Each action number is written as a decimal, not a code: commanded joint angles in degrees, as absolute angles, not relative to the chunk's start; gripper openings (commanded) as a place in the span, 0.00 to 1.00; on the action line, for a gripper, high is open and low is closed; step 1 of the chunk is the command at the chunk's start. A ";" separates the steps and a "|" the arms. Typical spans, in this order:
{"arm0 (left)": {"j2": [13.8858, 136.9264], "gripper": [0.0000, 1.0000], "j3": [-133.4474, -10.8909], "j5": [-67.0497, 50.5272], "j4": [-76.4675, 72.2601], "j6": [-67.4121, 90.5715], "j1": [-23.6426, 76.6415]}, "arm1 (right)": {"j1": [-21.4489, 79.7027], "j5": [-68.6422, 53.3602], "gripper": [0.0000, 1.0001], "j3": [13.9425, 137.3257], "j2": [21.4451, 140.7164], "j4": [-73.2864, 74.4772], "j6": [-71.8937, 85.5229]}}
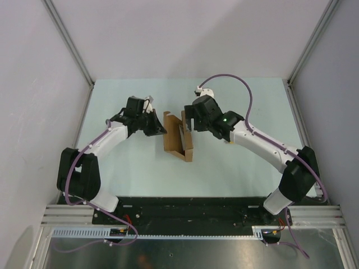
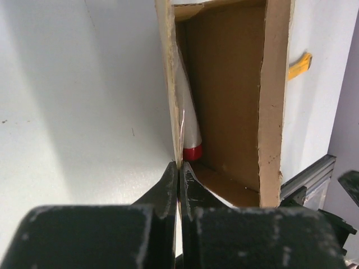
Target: Unpack the express box
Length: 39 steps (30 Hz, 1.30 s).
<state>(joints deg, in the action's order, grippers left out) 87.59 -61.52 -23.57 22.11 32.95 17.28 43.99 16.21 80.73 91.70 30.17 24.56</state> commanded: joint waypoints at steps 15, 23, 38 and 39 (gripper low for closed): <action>87.28 0.00 -62.67 -19.42 22.85 29.97 22.24 | 51.76 22.14 0.94 82.18 92.72 27.51 26.37; 86.84 0.00 -62.23 -17.93 22.85 29.27 22.24 | 51.68 28.12 0.92 81.57 97.47 31.73 29.27; 78.67 0.00 -64.60 -20.47 25.13 29.27 20.74 | 46.24 30.68 0.82 75.59 95.89 30.50 33.05; 78.66 0.00 -64.86 -21.09 25.40 29.35 20.39 | 45.88 30.41 0.82 75.32 95.80 30.41 33.13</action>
